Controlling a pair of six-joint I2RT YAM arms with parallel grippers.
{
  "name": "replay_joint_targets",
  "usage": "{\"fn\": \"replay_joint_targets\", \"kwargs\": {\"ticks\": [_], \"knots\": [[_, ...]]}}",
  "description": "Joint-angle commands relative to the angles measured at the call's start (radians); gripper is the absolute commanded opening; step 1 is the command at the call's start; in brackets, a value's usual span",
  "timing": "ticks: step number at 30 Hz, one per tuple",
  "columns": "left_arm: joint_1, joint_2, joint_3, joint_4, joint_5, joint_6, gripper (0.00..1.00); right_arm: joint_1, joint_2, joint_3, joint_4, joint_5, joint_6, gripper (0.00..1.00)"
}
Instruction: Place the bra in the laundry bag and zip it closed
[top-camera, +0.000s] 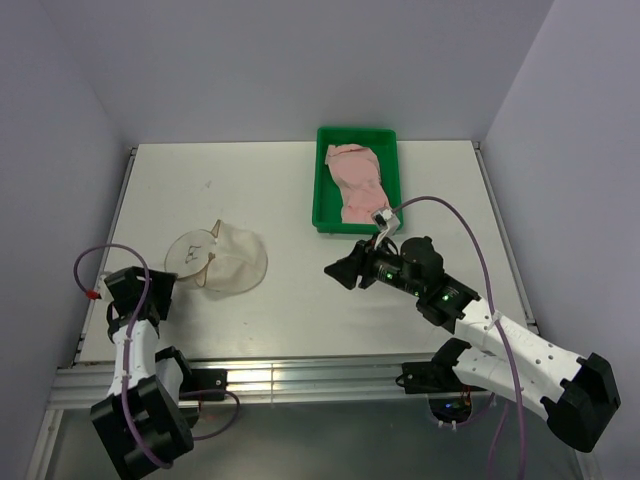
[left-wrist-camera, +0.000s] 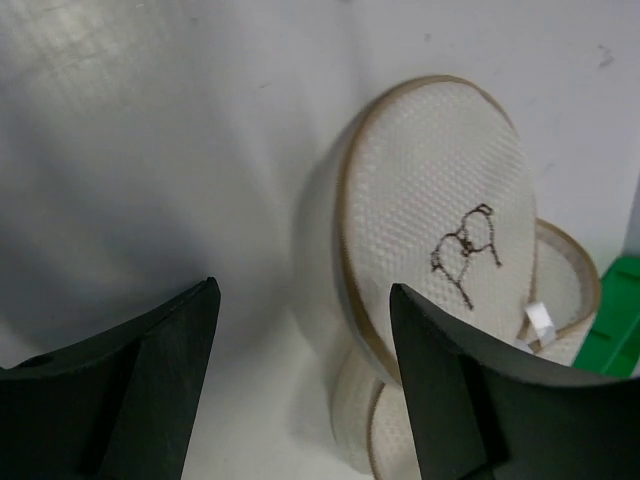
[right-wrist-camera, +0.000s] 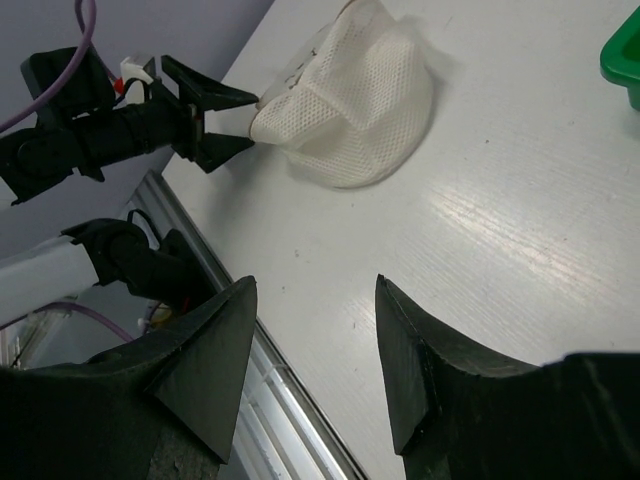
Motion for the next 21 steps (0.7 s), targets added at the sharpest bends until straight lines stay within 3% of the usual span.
{"fn": "replay_joint_targets", "kwargs": {"ticks": [1, 6, 8, 10, 12, 13, 14, 21], "knots": [[0.011, 0.026, -0.016, 0.183, 0.105, -0.022, 0.76, 0.01, -0.02, 0.048, 0.013, 0.0, -0.026, 0.58], [0.013, 0.144, -0.037, 0.34, 0.145, -0.039, 0.76, 0.014, 0.02, 0.052, 0.025, -0.018, -0.021, 0.58], [0.015, 0.18, -0.046, 0.408, 0.151, -0.054, 0.7, 0.019, 0.031, 0.057, 0.028, -0.011, -0.02, 0.58], [0.015, 0.195, -0.051, 0.449, 0.16, -0.075, 0.58, 0.023, 0.048, 0.06, 0.033, -0.009, -0.018, 0.58], [0.016, 0.197, -0.046, 0.492, 0.16, -0.088, 0.37, 0.03, 0.063, 0.06, 0.042, -0.003, -0.013, 0.58], [0.015, 0.188, -0.04, 0.503, 0.16, -0.091, 0.09, 0.033, 0.071, 0.063, 0.045, -0.001, -0.01, 0.58], [0.015, 0.154, -0.014, 0.5, 0.155, -0.091, 0.0, 0.036, 0.078, 0.063, 0.056, 0.0, -0.007, 0.58], [0.015, -0.144, 0.196, 0.301, 0.045, 0.004, 0.0, 0.097, 0.208, 0.118, 0.076, 0.038, 0.01, 0.57]]}}
